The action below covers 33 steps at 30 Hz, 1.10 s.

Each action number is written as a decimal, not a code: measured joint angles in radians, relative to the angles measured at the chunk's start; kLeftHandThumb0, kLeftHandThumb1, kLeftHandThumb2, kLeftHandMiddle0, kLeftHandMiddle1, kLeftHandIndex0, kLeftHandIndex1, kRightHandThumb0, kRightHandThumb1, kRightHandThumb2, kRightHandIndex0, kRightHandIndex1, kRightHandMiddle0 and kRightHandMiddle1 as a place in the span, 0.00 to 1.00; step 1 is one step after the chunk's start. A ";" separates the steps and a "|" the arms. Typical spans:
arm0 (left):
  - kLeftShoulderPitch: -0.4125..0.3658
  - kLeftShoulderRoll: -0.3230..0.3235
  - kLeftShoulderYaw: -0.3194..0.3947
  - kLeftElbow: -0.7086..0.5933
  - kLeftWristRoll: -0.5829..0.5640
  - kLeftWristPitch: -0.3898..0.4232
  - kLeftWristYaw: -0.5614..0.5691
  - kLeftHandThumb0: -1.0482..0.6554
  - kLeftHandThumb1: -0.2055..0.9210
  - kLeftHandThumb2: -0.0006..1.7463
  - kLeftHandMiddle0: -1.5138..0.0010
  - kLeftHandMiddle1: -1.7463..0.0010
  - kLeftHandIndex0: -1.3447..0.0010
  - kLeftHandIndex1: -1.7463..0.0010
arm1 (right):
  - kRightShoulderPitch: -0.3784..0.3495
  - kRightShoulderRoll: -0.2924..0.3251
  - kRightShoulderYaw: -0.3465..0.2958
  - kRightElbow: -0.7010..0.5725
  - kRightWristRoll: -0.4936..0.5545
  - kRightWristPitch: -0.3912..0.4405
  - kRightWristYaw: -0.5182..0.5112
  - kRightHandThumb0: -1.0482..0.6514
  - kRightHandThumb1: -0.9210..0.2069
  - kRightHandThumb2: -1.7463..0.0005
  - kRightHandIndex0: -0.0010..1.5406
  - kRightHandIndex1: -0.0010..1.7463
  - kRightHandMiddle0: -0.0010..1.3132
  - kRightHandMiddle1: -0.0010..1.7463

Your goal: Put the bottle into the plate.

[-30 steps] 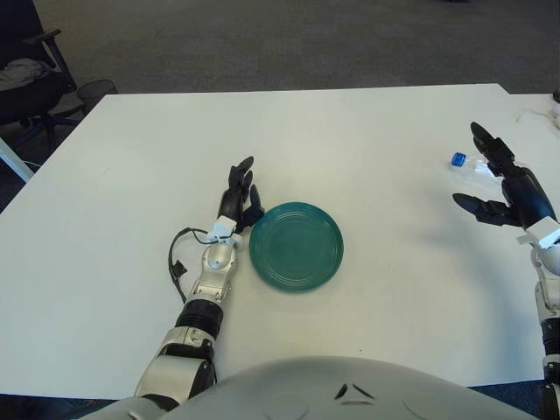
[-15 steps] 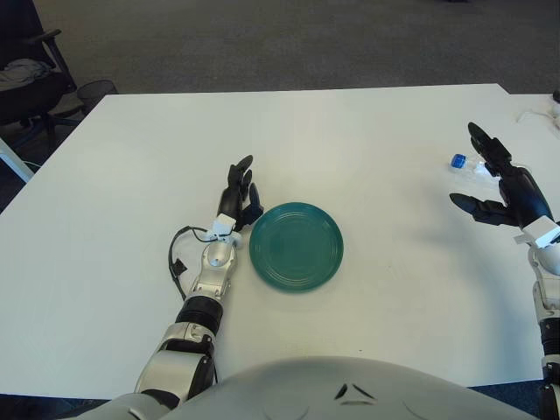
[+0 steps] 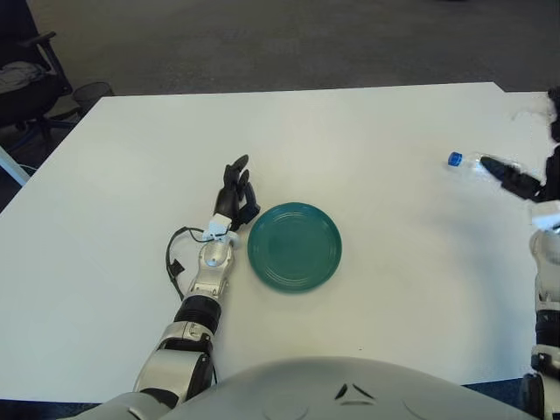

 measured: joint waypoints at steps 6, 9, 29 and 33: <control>-0.007 -0.001 -0.001 0.003 -0.003 -0.001 -0.004 0.13 1.00 0.55 0.77 0.98 1.00 0.59 | -0.116 -0.103 -0.010 0.007 -0.030 0.122 -0.016 0.01 0.00 0.88 0.00 0.00 0.00 0.03; -0.008 -0.001 0.000 0.003 -0.004 0.000 -0.004 0.13 1.00 0.55 0.77 0.98 1.00 0.59 | -0.134 -0.132 -0.010 0.008 -0.032 0.176 -0.014 0.00 0.00 0.89 0.00 0.00 0.00 0.01; -0.007 0.007 0.007 0.005 -0.007 0.000 -0.011 0.11 1.00 0.55 0.78 0.99 1.00 0.60 | -0.322 -0.173 0.162 0.292 -0.020 0.300 0.033 0.00 0.00 0.88 0.00 0.00 0.00 0.00; -0.017 0.006 0.007 0.000 -0.007 0.000 -0.012 0.11 1.00 0.55 0.78 0.99 1.00 0.61 | -0.386 -0.192 0.214 0.454 -0.020 0.230 0.053 0.00 0.00 0.87 0.00 0.00 0.00 0.00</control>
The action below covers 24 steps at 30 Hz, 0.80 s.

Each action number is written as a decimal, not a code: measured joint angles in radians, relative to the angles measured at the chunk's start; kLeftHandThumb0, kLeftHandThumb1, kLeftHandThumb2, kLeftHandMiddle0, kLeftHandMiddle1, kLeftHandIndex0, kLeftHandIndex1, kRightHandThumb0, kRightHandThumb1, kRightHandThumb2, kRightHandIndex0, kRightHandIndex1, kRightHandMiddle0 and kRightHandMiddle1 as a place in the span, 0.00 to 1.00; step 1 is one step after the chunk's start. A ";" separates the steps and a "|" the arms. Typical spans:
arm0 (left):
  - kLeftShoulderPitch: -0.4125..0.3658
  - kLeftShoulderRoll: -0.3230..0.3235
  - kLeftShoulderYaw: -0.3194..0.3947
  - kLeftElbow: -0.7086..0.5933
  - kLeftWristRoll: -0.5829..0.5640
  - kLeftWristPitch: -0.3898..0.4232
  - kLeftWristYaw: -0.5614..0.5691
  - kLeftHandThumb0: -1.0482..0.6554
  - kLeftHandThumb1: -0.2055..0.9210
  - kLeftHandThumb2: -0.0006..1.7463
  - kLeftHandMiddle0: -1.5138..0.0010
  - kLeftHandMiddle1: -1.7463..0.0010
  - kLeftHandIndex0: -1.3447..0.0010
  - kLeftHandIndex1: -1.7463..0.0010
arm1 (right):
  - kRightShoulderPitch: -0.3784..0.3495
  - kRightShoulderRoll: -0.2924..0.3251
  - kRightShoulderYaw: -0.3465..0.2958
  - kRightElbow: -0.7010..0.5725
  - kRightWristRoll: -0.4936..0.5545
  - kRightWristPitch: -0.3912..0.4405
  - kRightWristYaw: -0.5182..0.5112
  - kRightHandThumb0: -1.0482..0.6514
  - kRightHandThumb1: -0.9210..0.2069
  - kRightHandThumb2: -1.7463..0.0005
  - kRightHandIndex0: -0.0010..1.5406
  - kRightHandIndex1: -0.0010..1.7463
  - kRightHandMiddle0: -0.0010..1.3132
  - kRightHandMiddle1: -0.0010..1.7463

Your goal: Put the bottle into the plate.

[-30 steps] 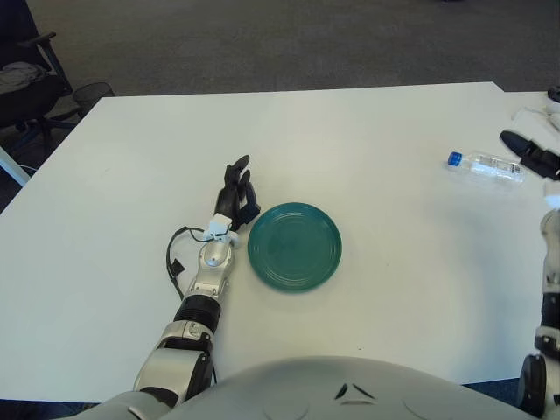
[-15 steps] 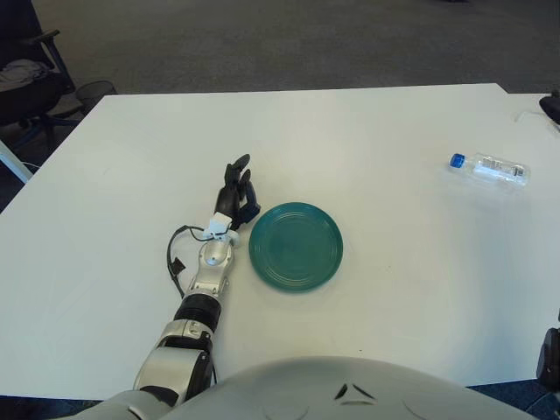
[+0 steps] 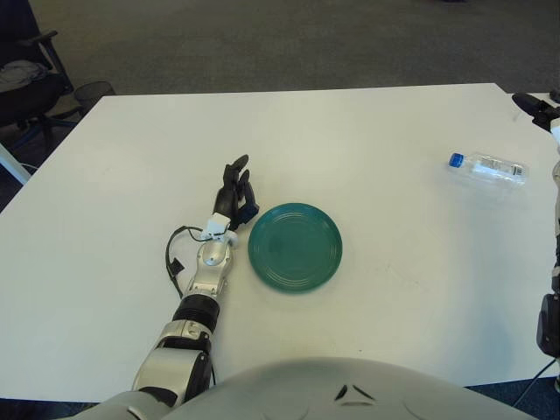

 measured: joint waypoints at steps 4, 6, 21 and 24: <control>-0.005 0.001 0.001 -0.002 0.000 0.000 0.000 0.11 1.00 0.56 0.78 0.99 1.00 0.61 | -0.058 -0.007 0.057 0.158 -0.001 -0.054 0.050 0.00 0.00 0.83 0.00 0.00 0.00 0.00; -0.005 0.001 0.001 -0.002 0.000 0.000 0.000 0.11 1.00 0.55 0.77 0.99 1.00 0.61 | -0.091 -0.008 0.093 0.247 -0.004 -0.077 0.086 0.00 0.00 0.80 0.00 0.00 0.00 0.00; 0.007 0.012 0.001 0.008 0.012 0.016 0.003 0.11 1.00 0.55 0.78 0.99 1.00 0.60 | -0.251 -0.003 0.457 0.623 -0.179 -0.118 0.285 0.00 0.00 0.70 0.00 0.00 0.00 0.00; 0.007 0.012 0.000 0.007 0.018 0.018 0.012 0.11 1.00 0.56 0.78 0.99 1.00 0.61 | -0.286 0.004 0.501 0.679 -0.197 -0.099 0.314 0.00 0.00 0.70 0.00 0.00 0.00 0.00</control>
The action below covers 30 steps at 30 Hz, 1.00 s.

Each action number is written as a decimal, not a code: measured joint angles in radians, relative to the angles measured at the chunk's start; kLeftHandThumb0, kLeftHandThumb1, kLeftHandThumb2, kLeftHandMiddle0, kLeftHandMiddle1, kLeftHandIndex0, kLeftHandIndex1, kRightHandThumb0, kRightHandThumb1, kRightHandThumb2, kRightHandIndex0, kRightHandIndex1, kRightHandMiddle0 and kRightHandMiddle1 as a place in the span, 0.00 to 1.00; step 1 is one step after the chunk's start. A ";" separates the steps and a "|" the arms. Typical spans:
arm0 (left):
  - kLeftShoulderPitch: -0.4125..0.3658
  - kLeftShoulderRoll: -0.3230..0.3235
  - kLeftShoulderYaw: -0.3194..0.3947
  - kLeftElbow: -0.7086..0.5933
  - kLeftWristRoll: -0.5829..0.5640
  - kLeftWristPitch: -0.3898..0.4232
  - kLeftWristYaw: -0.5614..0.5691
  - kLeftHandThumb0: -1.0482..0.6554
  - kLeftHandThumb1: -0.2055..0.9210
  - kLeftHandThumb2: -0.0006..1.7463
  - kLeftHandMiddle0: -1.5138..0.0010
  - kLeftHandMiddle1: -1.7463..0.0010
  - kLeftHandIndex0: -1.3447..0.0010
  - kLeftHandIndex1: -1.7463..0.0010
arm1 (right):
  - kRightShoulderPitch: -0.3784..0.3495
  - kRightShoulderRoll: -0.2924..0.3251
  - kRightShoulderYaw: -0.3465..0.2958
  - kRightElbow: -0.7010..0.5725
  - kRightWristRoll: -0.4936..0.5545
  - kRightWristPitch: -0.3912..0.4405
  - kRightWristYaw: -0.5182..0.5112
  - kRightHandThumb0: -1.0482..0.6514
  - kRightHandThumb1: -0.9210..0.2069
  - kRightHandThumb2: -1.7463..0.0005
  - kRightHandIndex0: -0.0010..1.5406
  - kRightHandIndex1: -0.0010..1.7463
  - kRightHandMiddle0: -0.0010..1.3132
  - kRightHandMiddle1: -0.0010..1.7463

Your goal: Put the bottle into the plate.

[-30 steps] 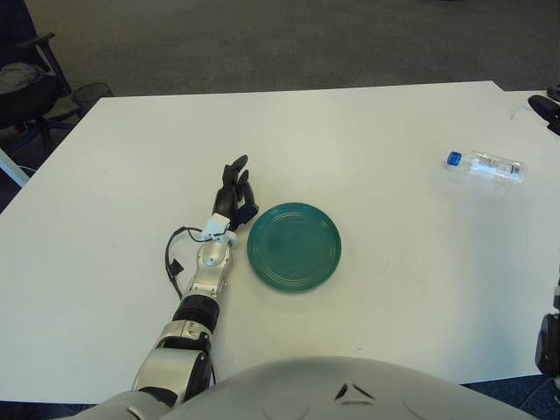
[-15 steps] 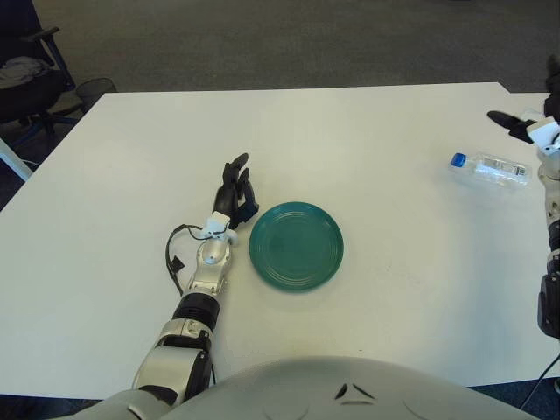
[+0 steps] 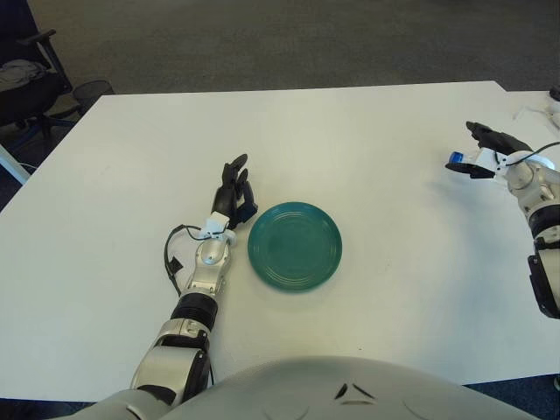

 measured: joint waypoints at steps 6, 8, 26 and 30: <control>0.000 0.000 0.000 -0.001 0.004 0.001 0.013 0.10 1.00 0.56 0.77 0.99 1.00 0.60 | -0.022 0.006 0.056 0.062 -0.016 0.029 0.010 0.00 0.00 0.72 0.00 0.00 0.00 0.00; 0.000 0.000 0.001 0.000 0.004 0.001 0.019 0.10 1.00 0.56 0.77 0.99 1.00 0.58 | -0.022 0.006 0.071 0.072 -0.023 0.037 0.011 0.00 0.00 0.72 0.00 0.00 0.00 0.00; 0.001 0.002 0.003 0.004 0.003 -0.015 0.032 0.11 1.00 0.55 0.77 0.99 1.00 0.58 | -0.022 -0.002 0.128 0.087 -0.026 0.102 0.015 0.01 0.00 0.70 0.00 0.00 0.01 0.00; 0.001 0.002 0.004 0.004 0.003 -0.015 0.032 0.10 1.00 0.55 0.77 0.99 1.00 0.59 | -0.022 -0.009 0.127 0.088 -0.022 0.110 0.021 0.02 0.00 0.70 0.00 0.00 0.02 0.01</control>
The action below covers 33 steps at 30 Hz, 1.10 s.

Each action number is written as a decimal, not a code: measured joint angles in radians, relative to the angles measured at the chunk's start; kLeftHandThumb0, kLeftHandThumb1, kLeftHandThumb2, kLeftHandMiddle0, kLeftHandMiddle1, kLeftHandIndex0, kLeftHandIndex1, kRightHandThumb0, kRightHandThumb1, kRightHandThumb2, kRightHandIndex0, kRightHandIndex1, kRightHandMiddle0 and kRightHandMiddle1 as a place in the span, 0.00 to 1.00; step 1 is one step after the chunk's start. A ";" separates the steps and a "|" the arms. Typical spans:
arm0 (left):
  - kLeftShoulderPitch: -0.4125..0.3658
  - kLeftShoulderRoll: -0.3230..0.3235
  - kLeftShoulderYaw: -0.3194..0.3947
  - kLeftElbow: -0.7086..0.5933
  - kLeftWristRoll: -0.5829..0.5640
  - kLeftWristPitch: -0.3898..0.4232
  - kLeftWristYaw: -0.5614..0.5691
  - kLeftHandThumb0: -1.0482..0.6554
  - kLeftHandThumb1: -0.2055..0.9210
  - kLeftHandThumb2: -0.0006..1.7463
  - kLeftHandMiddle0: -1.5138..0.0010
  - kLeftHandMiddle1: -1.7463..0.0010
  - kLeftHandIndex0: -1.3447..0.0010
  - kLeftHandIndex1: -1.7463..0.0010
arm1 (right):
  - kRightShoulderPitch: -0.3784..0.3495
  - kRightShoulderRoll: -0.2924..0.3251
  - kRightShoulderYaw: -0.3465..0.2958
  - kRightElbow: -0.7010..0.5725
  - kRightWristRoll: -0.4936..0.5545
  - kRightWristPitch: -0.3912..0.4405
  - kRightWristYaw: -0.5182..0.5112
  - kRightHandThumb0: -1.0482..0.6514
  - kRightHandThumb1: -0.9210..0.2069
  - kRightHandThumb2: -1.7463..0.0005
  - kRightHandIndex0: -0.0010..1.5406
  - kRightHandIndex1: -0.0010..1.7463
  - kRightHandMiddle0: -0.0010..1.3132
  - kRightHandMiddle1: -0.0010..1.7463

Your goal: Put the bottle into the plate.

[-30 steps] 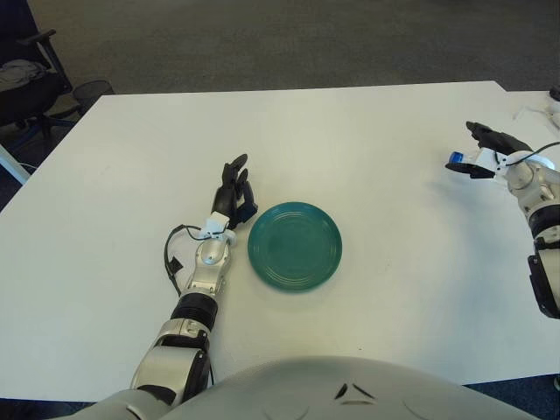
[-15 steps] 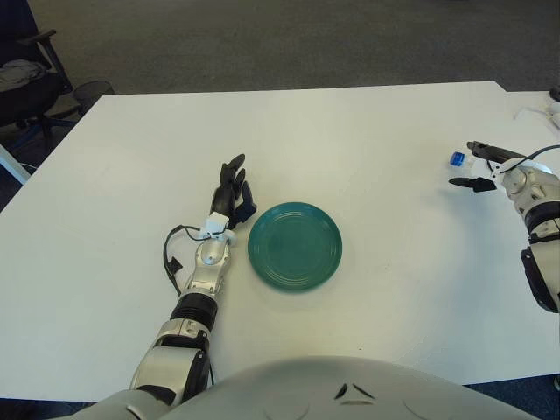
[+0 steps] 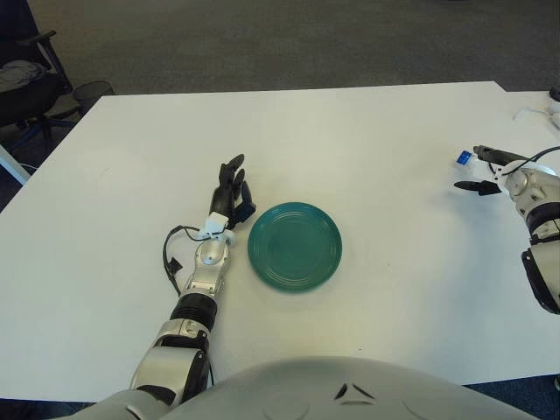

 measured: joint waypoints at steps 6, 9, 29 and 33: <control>0.001 0.002 0.002 -0.001 -0.002 0.001 0.000 0.10 1.00 0.55 0.77 0.99 1.00 0.59 | 0.002 -0.016 -0.004 0.002 0.005 0.009 0.000 0.02 0.00 0.69 0.00 0.00 0.02 0.01; 0.004 0.003 0.006 -0.003 -0.007 0.003 -0.001 0.11 1.00 0.54 0.77 0.99 1.00 0.59 | 0.006 -0.030 -0.014 0.002 0.018 0.013 0.000 0.02 0.00 0.70 0.00 0.00 0.02 0.02; 0.007 0.006 0.013 0.000 -0.025 -0.004 -0.013 0.11 1.00 0.54 0.75 0.99 1.00 0.57 | 0.051 -0.065 -0.027 -0.001 0.041 0.007 0.000 0.02 0.00 0.68 0.02 0.01 0.00 0.08; 0.006 0.006 0.013 0.002 -0.025 -0.006 -0.014 0.11 1.00 0.54 0.76 0.99 1.00 0.57 | 0.062 -0.061 -0.032 -0.003 0.049 -0.002 -0.001 0.02 0.00 0.68 0.02 0.01 0.00 0.07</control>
